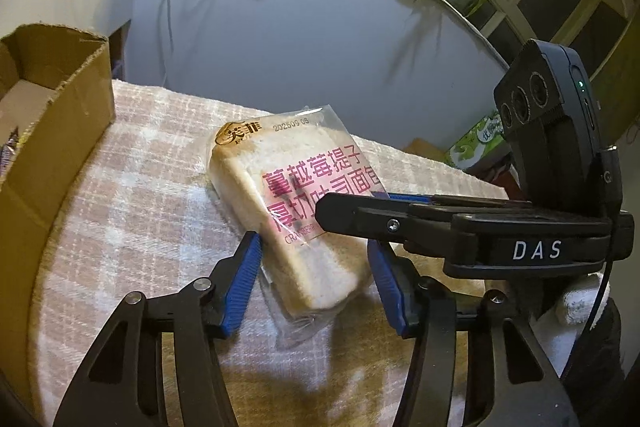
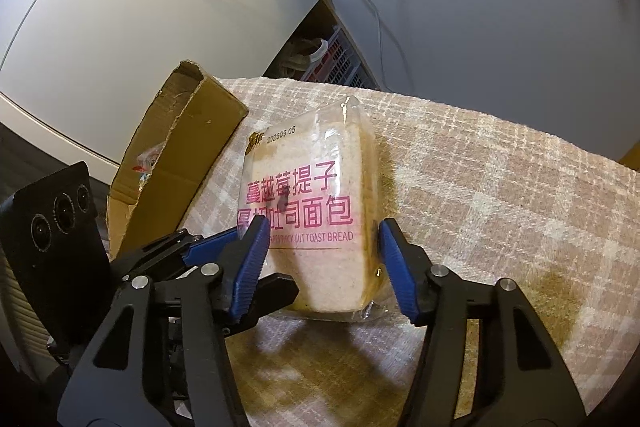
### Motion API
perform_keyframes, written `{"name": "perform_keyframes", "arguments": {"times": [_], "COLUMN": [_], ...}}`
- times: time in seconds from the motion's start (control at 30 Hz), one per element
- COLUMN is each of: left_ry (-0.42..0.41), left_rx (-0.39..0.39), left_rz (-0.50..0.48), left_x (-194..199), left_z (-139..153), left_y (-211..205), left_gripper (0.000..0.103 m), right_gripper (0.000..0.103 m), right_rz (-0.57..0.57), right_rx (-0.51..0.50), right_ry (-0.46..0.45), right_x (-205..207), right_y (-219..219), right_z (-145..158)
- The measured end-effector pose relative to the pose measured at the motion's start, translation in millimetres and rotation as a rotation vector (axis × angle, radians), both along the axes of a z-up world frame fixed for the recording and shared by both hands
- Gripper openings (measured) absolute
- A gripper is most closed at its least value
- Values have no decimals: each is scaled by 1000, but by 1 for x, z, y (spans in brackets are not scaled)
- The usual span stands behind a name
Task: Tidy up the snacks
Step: 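Close both tools on the sides of the bagged bread loaf, then lift the bread loaf with both tools and lower it into the box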
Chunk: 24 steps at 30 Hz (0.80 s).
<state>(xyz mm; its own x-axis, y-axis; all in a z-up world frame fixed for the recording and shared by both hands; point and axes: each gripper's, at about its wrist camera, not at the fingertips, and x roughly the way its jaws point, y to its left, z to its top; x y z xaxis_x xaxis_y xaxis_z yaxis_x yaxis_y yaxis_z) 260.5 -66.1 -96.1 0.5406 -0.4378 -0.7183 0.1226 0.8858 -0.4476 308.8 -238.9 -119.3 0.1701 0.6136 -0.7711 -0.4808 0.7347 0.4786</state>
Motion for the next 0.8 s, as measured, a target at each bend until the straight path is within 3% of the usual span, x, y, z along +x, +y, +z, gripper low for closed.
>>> {"name": "perform_keyframes", "arguments": {"times": [0.43, 0.8], "left_ry": [-92, -172], "left_rx": [66, 107], "left_rz": [26, 100], "left_x": [-31, -57], "left_z": [34, 64], "left_y": [24, 75], "left_gripper": [54, 54], "right_gripper": [58, 58], "right_rz": [30, 98], "right_rx": [16, 29], "right_ry": [-76, -155], "right_x": [-33, -56], "right_y": [22, 80], "right_z": [27, 68]}}
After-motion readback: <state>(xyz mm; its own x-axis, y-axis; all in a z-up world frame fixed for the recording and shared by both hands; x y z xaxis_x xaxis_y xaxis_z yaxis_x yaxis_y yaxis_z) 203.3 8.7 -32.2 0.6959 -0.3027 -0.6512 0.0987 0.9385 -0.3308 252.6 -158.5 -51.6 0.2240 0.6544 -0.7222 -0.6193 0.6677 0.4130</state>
